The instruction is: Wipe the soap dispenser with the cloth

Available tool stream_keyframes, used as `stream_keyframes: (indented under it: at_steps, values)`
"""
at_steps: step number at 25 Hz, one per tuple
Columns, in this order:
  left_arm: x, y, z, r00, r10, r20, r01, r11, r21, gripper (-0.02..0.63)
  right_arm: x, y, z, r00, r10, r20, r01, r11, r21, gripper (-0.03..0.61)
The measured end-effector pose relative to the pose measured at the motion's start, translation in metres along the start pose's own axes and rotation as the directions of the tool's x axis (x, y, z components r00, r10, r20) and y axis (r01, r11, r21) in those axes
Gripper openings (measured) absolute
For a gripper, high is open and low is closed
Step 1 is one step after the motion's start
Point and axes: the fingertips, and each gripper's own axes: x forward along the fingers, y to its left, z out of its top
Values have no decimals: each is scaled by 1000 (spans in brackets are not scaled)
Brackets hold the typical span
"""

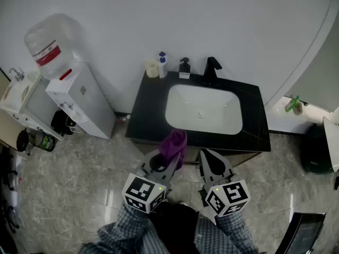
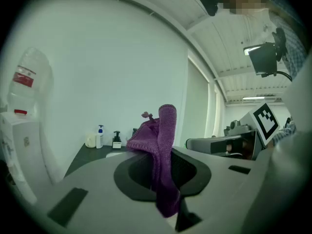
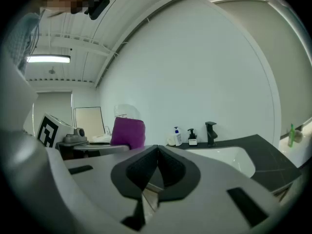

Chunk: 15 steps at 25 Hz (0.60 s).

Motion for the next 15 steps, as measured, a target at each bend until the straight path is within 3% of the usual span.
stream_keyframes:
  at_steps: [15]
  values:
    - [5,6,-3,1000,1,-4,-1,1000,-5,58,8,-4,-3,1000,-1,0,1,1000,19,18]
